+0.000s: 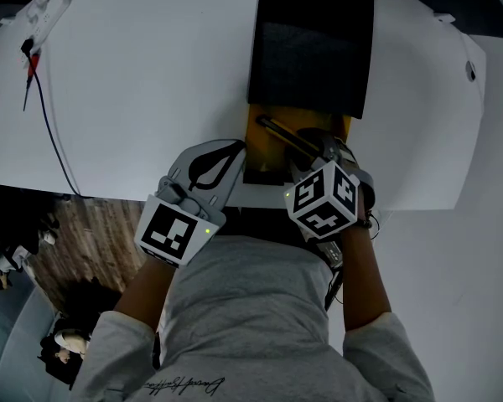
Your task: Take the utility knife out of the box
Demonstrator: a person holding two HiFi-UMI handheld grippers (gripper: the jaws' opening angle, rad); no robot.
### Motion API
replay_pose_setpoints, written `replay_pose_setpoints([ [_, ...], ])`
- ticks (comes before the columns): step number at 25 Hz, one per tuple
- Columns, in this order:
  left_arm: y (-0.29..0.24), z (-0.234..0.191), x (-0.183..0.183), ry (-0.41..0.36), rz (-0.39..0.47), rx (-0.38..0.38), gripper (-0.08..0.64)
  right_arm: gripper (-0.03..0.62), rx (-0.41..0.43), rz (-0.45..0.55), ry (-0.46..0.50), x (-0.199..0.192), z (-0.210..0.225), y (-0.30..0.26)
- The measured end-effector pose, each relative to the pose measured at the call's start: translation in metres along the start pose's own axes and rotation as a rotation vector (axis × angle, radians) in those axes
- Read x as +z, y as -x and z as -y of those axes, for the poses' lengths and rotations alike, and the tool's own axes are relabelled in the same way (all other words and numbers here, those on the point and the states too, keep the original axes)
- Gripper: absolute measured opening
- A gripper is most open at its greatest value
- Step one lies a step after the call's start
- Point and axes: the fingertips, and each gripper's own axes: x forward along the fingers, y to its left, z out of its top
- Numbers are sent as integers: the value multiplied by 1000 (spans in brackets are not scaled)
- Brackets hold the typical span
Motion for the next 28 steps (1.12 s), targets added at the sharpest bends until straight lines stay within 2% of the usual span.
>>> replay_pose_setpoints([
  [10, 1, -3, -4, 11, -6, -3, 2, 166, 15, -55, -2, -1, -2, -12],
  [17, 1, -7, -6, 19, -9, -3, 2, 160, 31, -65, -24, -1, -1, -14],
  [20, 0, -6, -5, 20, -10, -7, 2, 133, 27, -67, -38, 0, 2, -13],
  [28, 0, -6, -4, 16, -13, -10, 2, 131, 19, -69, -38, 1, 2, -13],
])
